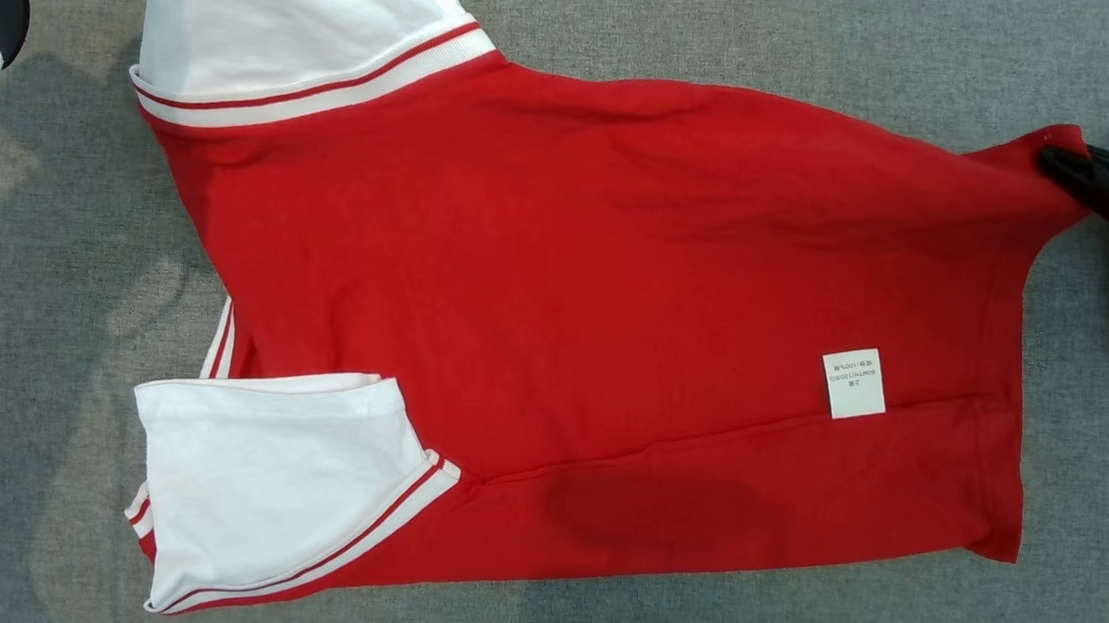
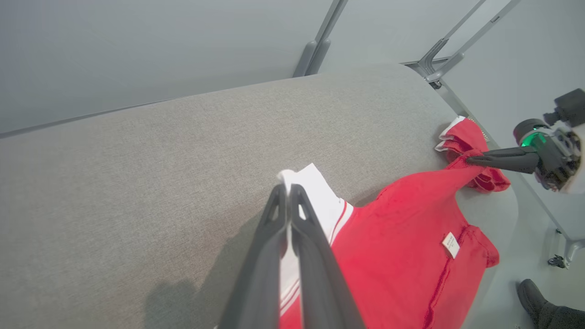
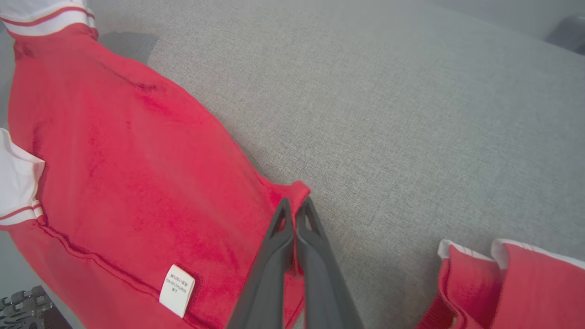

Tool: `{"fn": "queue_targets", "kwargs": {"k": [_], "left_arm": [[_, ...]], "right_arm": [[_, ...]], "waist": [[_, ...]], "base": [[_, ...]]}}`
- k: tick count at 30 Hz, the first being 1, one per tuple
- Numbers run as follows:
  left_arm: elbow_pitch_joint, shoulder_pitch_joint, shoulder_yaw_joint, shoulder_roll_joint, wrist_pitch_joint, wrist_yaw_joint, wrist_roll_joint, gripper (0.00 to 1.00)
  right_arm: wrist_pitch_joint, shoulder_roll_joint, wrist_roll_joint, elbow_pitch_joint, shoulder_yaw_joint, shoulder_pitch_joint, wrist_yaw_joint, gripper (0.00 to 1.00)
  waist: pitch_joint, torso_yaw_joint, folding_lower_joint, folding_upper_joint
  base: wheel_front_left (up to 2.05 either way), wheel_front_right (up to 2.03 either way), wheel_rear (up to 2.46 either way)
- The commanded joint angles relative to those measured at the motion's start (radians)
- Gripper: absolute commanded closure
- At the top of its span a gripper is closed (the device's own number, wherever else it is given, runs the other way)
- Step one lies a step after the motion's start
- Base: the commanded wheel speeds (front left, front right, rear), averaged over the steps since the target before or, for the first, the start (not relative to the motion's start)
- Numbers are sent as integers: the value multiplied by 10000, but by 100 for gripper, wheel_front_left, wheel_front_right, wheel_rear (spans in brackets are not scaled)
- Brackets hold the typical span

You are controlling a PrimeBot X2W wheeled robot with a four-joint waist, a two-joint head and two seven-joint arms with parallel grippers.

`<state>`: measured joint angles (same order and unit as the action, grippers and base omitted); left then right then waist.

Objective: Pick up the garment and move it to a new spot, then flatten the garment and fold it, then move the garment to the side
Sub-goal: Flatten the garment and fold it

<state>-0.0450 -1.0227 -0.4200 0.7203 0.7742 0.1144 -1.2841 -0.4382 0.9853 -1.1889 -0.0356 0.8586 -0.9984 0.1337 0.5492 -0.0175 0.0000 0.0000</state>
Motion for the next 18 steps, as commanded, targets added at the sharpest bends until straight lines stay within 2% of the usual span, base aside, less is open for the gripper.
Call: {"fn": "queue_targets", "kwargs": {"k": [1, 6, 11, 16, 18], "left_arm": [[332, 27, 546, 615, 39, -75, -162, 100], [1241, 846, 947, 919, 122, -352, -874, 100], [2337, 2010, 1386, 1070, -139, -494, -1556, 100], [3515, 3360, 1808, 1152, -570, -572, -2081, 100], [3926, 3840, 2013, 1206, -755, -589, -2231, 100]], "right_arm": [[-139, 430, -104, -238, -109, 522, -30, 100], [-72, 827, -259, -599, -185, 974, -30, 100], [479, 1039, -10, -939, -208, 1681, -30, 100], [1786, 1038, 1306, -825, -515, 2521, -30, 100], [2461, 814, 1937, -588, -899, 2974, -30, 100]], "waist": [[-21, 26, 0, 0], [-40, 96, 0, 0], [-92, 225, 0, 0], [-186, 362, 0, 0], [-216, 383, 0, 0]], "base": [[0, 0, 0], [0, 0, 0], [0, 0, 0], [0, 0, 0], [0, 0, 0]]}}
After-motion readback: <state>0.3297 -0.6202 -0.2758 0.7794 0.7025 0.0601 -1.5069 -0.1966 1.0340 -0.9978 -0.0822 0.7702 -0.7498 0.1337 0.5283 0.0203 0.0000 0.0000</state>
